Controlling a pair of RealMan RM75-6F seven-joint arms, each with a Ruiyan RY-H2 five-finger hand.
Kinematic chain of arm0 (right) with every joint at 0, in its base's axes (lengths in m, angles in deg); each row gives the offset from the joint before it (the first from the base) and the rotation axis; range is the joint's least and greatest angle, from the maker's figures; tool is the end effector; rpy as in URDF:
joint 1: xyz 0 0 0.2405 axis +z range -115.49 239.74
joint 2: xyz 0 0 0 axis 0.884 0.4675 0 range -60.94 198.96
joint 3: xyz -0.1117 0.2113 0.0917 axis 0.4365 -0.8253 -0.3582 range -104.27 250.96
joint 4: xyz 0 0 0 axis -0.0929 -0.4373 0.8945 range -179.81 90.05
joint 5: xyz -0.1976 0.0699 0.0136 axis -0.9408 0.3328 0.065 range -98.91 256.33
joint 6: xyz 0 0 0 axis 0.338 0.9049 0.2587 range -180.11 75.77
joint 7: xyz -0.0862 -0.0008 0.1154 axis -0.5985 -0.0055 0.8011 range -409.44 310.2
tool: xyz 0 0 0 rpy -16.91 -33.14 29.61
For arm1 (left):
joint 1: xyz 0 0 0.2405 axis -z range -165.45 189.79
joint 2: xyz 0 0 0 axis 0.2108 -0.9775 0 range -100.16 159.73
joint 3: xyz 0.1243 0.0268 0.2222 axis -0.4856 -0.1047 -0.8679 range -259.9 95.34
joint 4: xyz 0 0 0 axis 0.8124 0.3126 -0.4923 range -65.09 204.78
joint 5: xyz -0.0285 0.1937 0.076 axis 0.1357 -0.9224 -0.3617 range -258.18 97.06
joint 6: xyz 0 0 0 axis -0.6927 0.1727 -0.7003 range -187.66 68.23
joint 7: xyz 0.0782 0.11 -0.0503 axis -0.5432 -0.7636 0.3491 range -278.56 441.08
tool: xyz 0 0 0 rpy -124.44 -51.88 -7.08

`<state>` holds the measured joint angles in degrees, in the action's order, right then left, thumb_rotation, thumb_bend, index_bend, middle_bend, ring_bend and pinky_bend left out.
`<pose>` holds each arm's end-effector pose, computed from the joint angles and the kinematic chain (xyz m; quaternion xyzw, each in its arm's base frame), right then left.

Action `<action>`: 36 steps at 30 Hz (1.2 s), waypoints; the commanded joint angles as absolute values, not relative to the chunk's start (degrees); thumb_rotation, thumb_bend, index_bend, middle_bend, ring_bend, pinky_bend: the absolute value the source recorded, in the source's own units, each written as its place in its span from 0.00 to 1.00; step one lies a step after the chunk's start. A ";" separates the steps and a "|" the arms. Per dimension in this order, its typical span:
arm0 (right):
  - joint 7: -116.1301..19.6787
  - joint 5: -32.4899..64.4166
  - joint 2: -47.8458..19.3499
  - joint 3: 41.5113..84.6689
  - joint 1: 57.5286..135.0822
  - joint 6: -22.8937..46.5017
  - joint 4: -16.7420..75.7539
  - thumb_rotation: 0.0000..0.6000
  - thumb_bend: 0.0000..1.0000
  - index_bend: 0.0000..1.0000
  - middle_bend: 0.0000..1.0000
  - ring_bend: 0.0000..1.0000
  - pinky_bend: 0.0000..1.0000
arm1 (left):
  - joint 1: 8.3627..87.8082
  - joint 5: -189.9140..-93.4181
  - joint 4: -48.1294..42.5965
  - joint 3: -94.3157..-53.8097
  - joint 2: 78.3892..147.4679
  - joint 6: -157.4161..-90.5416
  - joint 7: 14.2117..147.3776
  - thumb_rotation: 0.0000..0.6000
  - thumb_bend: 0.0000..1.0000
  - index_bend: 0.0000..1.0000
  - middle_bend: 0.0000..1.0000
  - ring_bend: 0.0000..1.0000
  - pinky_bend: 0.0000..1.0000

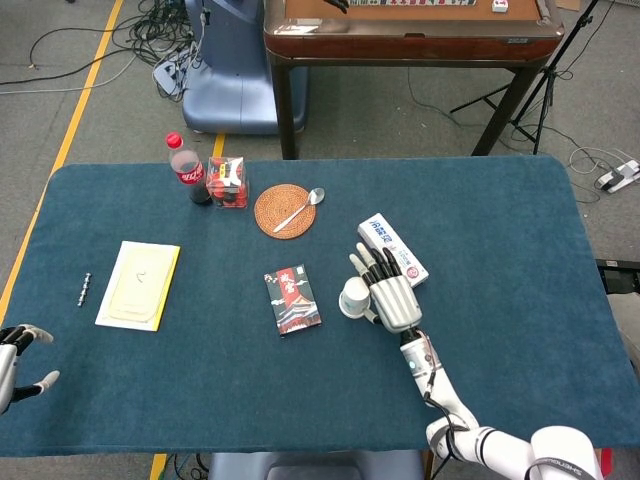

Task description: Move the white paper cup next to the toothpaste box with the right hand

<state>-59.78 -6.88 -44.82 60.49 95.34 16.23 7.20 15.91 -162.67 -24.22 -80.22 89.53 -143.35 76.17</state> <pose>-0.1738 -0.3228 -0.0838 0.6899 -0.3109 0.4471 0.4769 -0.3255 0.1714 0.1800 -0.6011 -0.3781 -0.3205 0.6269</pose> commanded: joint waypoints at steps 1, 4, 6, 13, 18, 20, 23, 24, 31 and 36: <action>-60.43 -6.04 -45.45 59.59 96.72 15.27 6.35 1.00 0.00 0.00 0.00 0.00 0.04 | 15.95 -162.65 -24.25 -80.23 89.49 -143.25 76.14 1.00 0.09 0.42 0.38 0.32 0.59; -61.23 -4.88 -46.47 58.47 98.66 13.60 4.74 1.00 0.00 0.00 0.00 0.00 0.04 | 15.94 -162.55 -24.34 -80.22 89.41 -143.19 76.12 1.00 0.09 0.42 0.38 0.32 0.59; -61.72 -4.11 -47.30 57.84 99.96 12.50 3.34 1.00 0.00 0.00 0.00 0.00 0.04 | 15.91 -162.53 -24.48 -80.22 89.32 -143.19 76.18 1.00 0.09 0.42 0.38 0.32 0.59; -60.08 -2.69 -49.43 57.00 102.70 11.08 -0.70 1.00 0.00 0.00 0.00 0.00 0.04 | 15.81 -162.39 -24.65 -80.20 89.09 -143.24 76.27 1.00 0.09 0.42 0.38 0.32 0.59; -59.29 -4.52 -46.11 60.00 100.38 13.94 4.27 1.00 0.00 0.00 0.00 0.00 0.04 | 15.77 -162.03 -24.61 -80.08 88.93 -143.15 76.47 1.00 0.09 0.42 0.38 0.32 0.59; -60.41 -5.27 -43.14 61.61 98.63 15.35 8.93 1.00 0.00 0.00 0.00 0.00 0.04 | 15.75 -161.95 -24.66 -80.13 88.88 -143.05 76.36 1.00 0.09 0.42 0.38 0.32 0.59; -64.08 -5.28 -37.63 63.44 95.97 16.53 17.46 1.00 0.00 0.00 0.00 0.00 0.04 | 15.76 -162.27 -24.98 -80.23 88.84 -143.17 75.92 1.00 0.09 0.42 0.38 0.32 0.59; -65.36 -5.04 -35.89 63.82 95.33 16.56 20.20 1.00 0.00 0.00 0.00 0.00 0.04 | 15.76 -162.36 -25.06 -80.25 88.84 -143.21 75.77 1.00 0.09 0.42 0.38 0.32 0.59; -81.22 -0.01 -17.97 67.36 88.39 18.27 43.69 1.00 0.00 0.00 0.00 0.00 0.04 | 15.88 -162.64 -25.63 -80.62 88.96 -142.92 73.99 1.00 0.09 0.42 0.38 0.32 0.59; -86.24 2.63 -8.05 70.17 84.35 20.18 52.97 1.00 0.00 0.00 0.00 0.00 0.04 | 16.16 -164.38 -26.43 -81.66 88.31 -142.36 72.30 1.00 0.09 0.42 0.38 0.32 0.59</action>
